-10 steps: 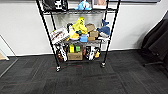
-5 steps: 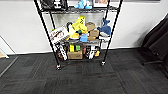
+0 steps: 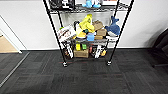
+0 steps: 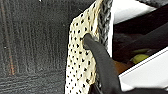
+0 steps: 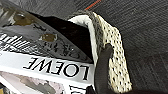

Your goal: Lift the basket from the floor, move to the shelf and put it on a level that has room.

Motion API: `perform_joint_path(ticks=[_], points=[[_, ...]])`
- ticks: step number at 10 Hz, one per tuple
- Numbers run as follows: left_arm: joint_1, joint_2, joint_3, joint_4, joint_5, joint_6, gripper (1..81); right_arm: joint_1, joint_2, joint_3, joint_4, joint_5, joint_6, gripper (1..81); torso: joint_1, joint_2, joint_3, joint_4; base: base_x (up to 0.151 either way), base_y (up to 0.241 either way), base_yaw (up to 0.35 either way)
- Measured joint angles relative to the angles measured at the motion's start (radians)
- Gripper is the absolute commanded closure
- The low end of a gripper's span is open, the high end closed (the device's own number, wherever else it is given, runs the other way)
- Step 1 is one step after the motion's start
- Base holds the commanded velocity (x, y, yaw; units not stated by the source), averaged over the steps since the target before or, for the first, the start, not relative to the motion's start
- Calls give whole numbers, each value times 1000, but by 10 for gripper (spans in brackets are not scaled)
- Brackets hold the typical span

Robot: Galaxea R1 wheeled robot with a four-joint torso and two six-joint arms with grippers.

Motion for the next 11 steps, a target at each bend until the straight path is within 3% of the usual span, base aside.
perform_joint_path(ticks=[3,8,11], points=[[5,16,-1,1,-3,0,811,-8,-16,0,0,-2,0,811,-46,74,29,3,0,0,0],[25,25,3,-2,6,4,811,-28,-74,45,3,-9,0,811,-152,237,189,3,0,0,0],[53,21,35,-21,23,12,811,-39,-152,119,17,-7,0,811,-219,338,257,3,0,0,0]])
